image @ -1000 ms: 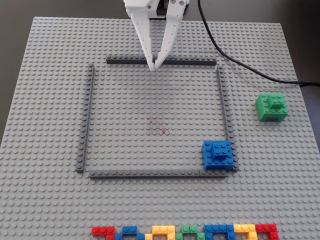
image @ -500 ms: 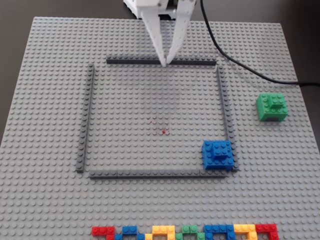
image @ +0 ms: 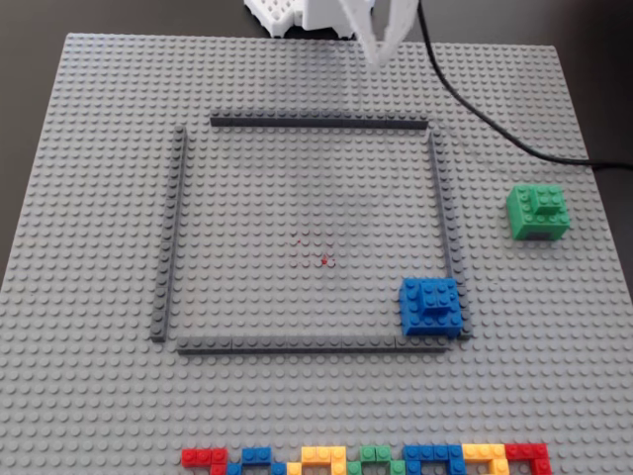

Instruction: Grab the cube and place it into the grid

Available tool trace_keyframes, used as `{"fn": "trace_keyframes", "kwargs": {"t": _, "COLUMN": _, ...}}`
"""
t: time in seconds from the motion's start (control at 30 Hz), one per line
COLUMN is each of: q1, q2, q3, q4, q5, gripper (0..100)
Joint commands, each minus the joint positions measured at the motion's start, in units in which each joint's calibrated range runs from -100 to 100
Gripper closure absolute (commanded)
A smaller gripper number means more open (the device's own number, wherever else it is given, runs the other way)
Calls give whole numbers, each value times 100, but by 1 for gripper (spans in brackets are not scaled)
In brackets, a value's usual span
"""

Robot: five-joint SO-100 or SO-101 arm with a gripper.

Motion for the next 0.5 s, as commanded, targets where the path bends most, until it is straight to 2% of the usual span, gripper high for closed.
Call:
{"fn": "trace_keyframes", "kwargs": {"t": 0.0, "q1": -375, "q2": 655, "q3": -1196, "q4": 193, "q5": -239, "gripper": 100}}
{"fn": "trace_keyframes", "kwargs": {"t": 0.47, "q1": -1384, "q2": 3381, "q3": -3779, "q4": 476, "q5": -659, "gripper": 99}}
